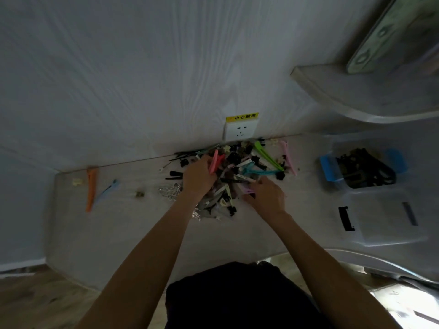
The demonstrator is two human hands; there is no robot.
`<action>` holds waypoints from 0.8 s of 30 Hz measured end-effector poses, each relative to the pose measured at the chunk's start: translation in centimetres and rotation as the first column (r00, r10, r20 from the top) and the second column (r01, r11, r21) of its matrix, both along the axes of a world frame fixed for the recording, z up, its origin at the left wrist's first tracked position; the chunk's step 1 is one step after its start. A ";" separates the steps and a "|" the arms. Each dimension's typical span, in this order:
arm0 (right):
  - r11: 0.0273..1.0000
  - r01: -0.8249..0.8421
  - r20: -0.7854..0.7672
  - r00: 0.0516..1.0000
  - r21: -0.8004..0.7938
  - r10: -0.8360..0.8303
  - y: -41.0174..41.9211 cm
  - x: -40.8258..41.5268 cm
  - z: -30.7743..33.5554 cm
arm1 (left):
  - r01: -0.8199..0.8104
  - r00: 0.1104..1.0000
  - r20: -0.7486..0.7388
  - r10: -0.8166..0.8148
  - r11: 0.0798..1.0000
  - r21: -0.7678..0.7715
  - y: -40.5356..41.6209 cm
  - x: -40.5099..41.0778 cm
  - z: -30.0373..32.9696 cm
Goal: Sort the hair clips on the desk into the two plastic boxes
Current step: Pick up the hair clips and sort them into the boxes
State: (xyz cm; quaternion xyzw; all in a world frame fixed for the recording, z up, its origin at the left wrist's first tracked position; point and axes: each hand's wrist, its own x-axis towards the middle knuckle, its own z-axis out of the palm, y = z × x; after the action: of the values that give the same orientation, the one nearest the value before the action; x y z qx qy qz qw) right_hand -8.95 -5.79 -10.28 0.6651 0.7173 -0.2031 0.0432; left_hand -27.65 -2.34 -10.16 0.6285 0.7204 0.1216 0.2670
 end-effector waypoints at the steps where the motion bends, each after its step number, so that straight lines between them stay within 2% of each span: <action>1: 0.999 0.028 -0.027 0.999 -0.024 -0.028 0.1 0.3 0.0 | -0.016 0.997 0.078 0.015 1.000 0.010 -0.3 -0.2 0.2; 3: 0.996 0.064 -0.074 0.995 -0.065 -0.069 0.2 0.6 -0.1 | -0.044 0.978 0.204 0.038 0.999 0.027 -1.2 -0.6 0.7; 6: 0.995 0.075 -0.094 0.992 -0.070 -0.081 0.4 0.6 0.4 | -0.066 0.957 0.287 0.042 0.995 0.073 -2.7 -1.4 1.0; 11: 0.988 0.147 -0.256 0.955 -0.035 -0.151 0.4 2.0 1.6 | -0.049 0.969 0.246 0.011 0.987 0.150 -4.8 -1.7 1.8; 13: 0.986 0.169 -0.265 0.950 -0.014 -0.166 0.9 3.2 1.8 | 0.014 0.969 0.240 -0.060 0.982 0.189 -5.3 -1.3 1.9; 15: 0.988 0.149 -0.229 0.964 0.032 -0.138 2.0 4.3 1.8 | 0.155 0.961 0.193 -0.197 0.965 0.214 -5.5 -0.6 1.7; 17: 0.991 0.117 -0.194 0.976 0.067 -0.102 3.4 5.0 1.7 | 0.270 0.959 0.059 -0.278 0.956 0.114 -5.7 0.4 1.4; 20: 0.998 0.048 -0.116 0.992 0.052 -0.041 5.0 4.8 0.9 | 0.265 0.952 -0.154 -0.266 0.964 -0.024 -6.1 1.6 1.2; 22: 1.000 -0.013 -0.053 0.998 0.024 0.014 5.4 4.5 0.4 | 0.311 0.936 -0.160 -0.314 0.949 -0.044 -6.2 1.8 1.0; 24: 0.999 -0.048 -0.013 0.999 0.025 0.049 5.4 4.1 0.2 | 0.427 0.889 -0.150 -0.433 0.901 -0.073 -6.3 1.6 0.7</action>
State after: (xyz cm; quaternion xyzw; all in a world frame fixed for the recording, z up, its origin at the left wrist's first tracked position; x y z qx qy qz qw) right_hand -4.85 -0.41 -10.05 0.6466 0.7360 -0.1976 0.0351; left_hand -26.02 -8.61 -9.42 0.7747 0.5851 -0.0059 0.2397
